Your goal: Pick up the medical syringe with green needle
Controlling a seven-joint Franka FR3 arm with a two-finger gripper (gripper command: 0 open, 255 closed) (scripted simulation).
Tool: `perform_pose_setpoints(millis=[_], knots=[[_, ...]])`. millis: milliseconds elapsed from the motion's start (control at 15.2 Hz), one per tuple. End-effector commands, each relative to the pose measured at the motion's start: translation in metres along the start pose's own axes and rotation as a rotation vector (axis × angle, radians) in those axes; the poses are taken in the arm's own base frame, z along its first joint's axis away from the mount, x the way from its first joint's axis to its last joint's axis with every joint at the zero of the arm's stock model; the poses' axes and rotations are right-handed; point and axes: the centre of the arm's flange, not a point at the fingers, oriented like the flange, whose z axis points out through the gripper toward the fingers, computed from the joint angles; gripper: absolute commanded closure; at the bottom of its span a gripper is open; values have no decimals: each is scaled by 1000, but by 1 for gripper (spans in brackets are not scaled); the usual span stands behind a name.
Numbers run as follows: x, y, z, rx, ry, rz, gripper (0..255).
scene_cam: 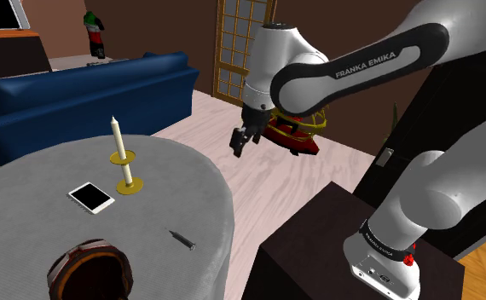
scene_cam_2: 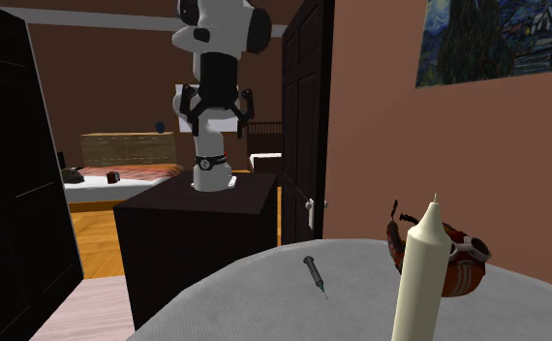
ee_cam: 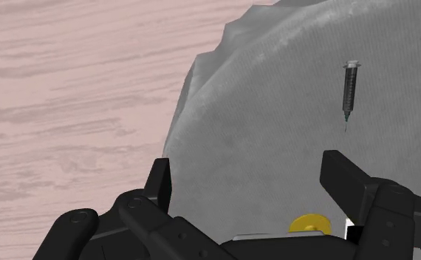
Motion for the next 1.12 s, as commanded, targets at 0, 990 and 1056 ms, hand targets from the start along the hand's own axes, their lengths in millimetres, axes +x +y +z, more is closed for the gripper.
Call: perform_pose_setpoints(millis=[0,990,1056], knots=[[5,-19,23,5,-9,-11,0],[38,-147,171,26,-79,-91,0],[40,-156,180,27,-84,-96,0]])
